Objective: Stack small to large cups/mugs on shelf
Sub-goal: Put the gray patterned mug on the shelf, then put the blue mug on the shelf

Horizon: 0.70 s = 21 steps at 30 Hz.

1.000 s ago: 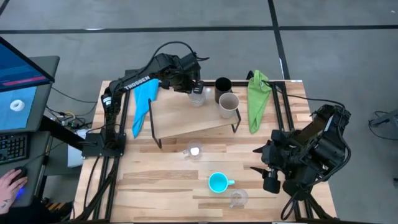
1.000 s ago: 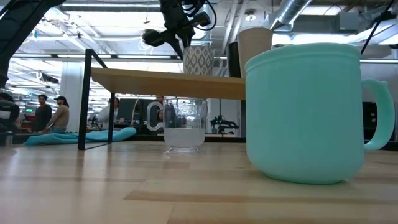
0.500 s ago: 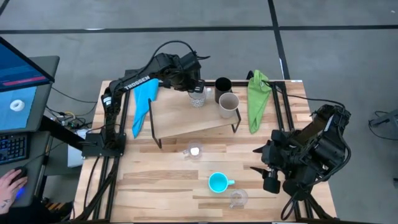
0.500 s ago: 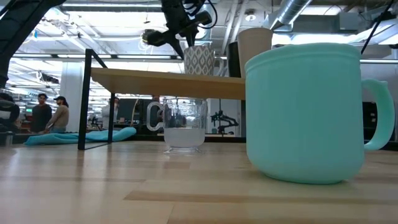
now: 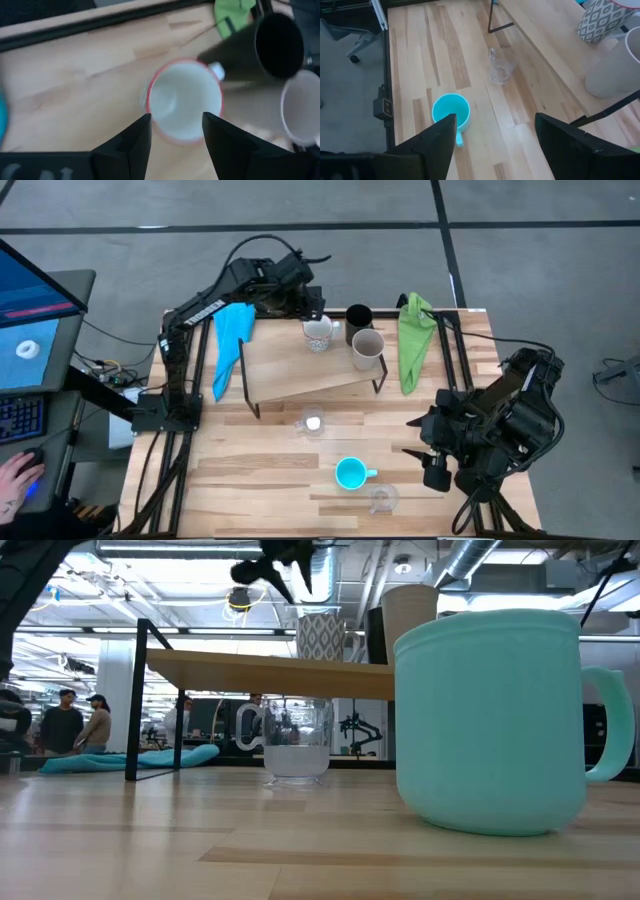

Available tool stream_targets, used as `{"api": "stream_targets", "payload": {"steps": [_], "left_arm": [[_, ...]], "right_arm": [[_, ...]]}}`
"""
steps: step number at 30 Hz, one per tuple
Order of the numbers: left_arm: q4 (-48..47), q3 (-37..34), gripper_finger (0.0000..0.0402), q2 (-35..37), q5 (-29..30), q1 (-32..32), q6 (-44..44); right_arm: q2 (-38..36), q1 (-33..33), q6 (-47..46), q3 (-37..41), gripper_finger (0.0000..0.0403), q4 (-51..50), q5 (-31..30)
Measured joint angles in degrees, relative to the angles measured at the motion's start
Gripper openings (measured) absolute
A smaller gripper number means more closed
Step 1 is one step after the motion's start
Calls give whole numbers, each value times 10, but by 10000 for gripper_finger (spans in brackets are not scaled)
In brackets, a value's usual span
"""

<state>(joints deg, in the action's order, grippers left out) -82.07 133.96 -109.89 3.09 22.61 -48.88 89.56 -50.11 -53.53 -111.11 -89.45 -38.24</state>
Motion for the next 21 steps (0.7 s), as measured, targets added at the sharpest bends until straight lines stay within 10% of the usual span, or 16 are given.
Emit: {"api": "stream_targets", "payload": {"steps": [12, 21], "left_arm": [[-72, 9, 167, 103, -7, -190, -52], [-72, 9, 167, 78, 148, -466, -245]], "right_arm": [[0, -1, -9, 0, 291, 12, 24], [11, -1, -52, 0, 291, 12, 41]]}}
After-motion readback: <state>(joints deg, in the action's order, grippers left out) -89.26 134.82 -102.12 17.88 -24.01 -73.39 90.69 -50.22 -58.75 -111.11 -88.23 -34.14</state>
